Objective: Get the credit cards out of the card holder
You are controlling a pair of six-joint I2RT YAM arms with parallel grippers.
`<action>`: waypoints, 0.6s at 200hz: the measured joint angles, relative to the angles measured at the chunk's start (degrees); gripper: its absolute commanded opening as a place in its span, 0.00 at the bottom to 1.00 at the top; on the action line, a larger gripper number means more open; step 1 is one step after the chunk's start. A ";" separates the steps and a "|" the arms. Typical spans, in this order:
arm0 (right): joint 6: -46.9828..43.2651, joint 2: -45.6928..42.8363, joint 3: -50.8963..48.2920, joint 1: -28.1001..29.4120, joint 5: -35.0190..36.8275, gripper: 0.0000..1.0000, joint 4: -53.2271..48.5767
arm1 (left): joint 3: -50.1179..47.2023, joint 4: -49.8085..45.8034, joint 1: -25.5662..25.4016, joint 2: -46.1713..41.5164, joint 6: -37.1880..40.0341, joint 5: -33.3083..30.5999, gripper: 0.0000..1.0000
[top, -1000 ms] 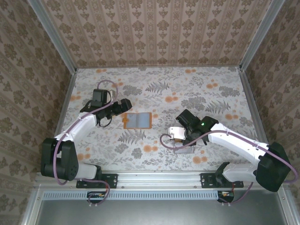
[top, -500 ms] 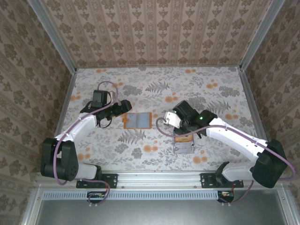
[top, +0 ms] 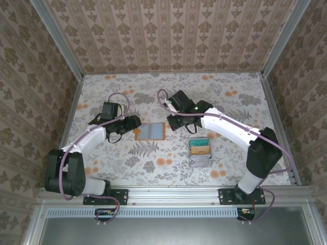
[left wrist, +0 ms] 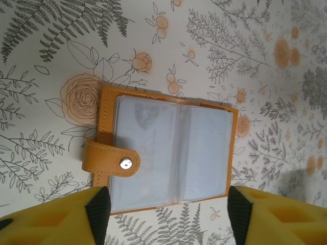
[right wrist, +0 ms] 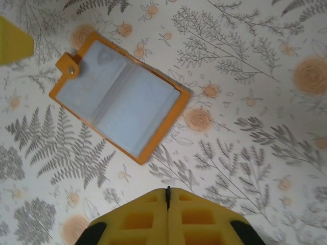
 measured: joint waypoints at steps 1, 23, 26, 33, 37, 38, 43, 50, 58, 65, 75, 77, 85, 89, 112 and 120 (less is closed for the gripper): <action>0.04 0.15 0.11 0.00 0.02 0.00 0.00 | -0.02 0.00 0.00 0.11 -0.02 -0.02 0.58; 7.23 5.09 3.50 0.00 -1.42 0.00 -0.20 | -0.26 -0.04 -0.02 1.73 0.00 0.59 0.52; 8.00 5.77 3.96 0.00 -1.68 0.00 -0.24 | -0.26 -0.04 -0.02 1.99 0.02 0.68 0.50; 9.90 7.43 5.01 0.00 -1.99 0.00 -0.26 | -0.26 -0.07 -0.02 2.58 0.09 0.85 0.46; 10.69 8.20 5.40 0.00 -2.14 0.00 -0.20 | -0.26 -0.07 -0.02 2.89 0.02 0.87 0.45; 11.10 8.57 5.57 0.00 -2.23 0.00 -0.20 | -0.26 -0.09 -0.02 2.97 0.00 0.94 0.45; 12.22 9.60 6.10 0.00 -2.36 0.00 -0.22 | -0.26 -0.07 -0.02 3.30 0.17 1.01 0.43; 13.86 11.04 6.69 0.00 -2.54 0.00 -0.24 | -0.26 -0.09 -0.02 3.80 0.20 1.05 0.42; 15.58 12.52 7.10 0.00 -2.64 0.00 -0.26 | -0.26 -0.09 -0.04 4.37 0.20 1.07 0.40; 16.90 13.79 7.56 0.00 -2.75 0.00 -0.46 | -0.26 -0.11 -0.09 4.92 0.24 1.07 0.39; 18.64 15.67 8.35 0.00 -2.75 0.00 -0.83 | -0.26 -0.13 -0.17 5.84 0.42 1.07 0.39; 18.88 15.96 8.44 0.00 -2.75 0.00 -0.85 | -0.26 -0.13 -0.20 6.03 0.39 1.07 0.39; 19.93 17.38 9.07 0.00 -2.78 0.00 -1.29 | -0.26 -0.26 -0.39 6.78 0.42 1.05 0.38; 20.52 18.01 9.44 0.00 -2.73 0.00 -1.49 | -0.26 -0.28 -0.48 7.13 0.42 1.05 0.38; 22.47 20.96 10.43 0.00 -2.75 0.00 -1.53 | -0.24 -0.46 -1.31 8.76 0.48 1.05 0.37; 22.91 21.66 10.58 0.00 -2.75 0.00 -1.53 | -0.20 -0.48 -1.62 9.35 0.52 1.05 0.37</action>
